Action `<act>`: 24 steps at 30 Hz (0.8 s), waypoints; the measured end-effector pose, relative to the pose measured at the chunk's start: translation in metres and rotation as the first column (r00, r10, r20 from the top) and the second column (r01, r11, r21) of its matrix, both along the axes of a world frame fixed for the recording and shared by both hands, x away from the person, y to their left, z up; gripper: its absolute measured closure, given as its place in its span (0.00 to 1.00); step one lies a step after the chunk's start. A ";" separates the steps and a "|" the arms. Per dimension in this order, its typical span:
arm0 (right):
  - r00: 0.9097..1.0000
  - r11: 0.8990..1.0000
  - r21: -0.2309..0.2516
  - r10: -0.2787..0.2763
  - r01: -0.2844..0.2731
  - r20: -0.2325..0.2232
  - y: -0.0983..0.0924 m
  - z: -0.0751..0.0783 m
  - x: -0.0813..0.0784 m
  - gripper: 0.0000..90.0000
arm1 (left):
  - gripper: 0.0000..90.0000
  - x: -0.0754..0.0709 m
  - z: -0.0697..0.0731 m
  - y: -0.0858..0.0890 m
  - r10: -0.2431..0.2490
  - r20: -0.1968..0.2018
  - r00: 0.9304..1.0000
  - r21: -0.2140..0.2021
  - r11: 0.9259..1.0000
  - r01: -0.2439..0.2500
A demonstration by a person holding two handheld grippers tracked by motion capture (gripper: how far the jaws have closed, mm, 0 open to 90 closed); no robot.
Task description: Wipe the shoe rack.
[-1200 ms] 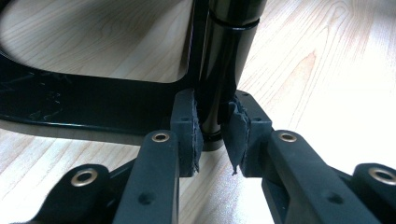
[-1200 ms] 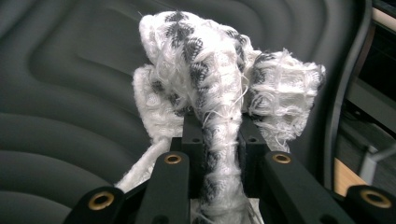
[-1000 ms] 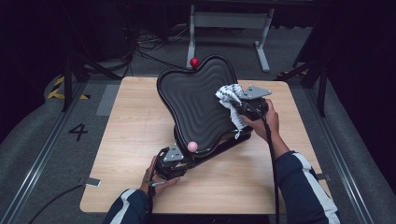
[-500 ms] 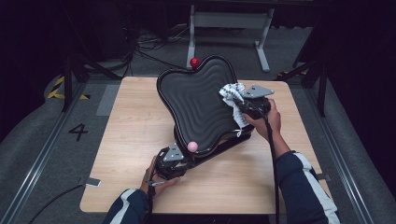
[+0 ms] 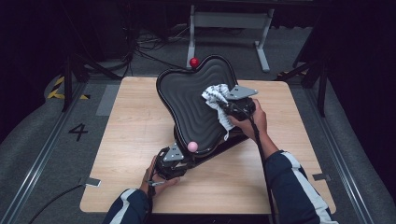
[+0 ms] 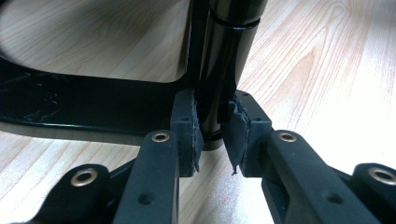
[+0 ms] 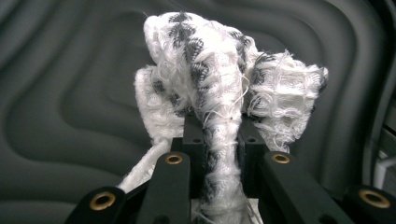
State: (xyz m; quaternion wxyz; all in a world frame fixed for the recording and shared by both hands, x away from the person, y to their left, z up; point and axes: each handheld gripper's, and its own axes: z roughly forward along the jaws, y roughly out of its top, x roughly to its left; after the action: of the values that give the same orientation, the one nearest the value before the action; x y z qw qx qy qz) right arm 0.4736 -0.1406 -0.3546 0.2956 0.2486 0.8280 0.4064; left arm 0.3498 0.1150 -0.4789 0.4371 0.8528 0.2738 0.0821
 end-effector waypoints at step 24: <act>0.984 0.984 -0.021 0.176 -0.176 0.028 0.086 0.005 -0.031 0.87 | 0.82 0.000 0.000 0.000 0.000 0.003 1.000 0.007 1.000 0.000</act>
State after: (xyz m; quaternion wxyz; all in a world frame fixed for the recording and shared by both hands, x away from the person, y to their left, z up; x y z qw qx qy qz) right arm 0.4421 -0.0549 -0.3495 0.2732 0.1656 0.8458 0.4272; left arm 0.3496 0.1148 -0.4786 0.4345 0.8542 0.2727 0.0846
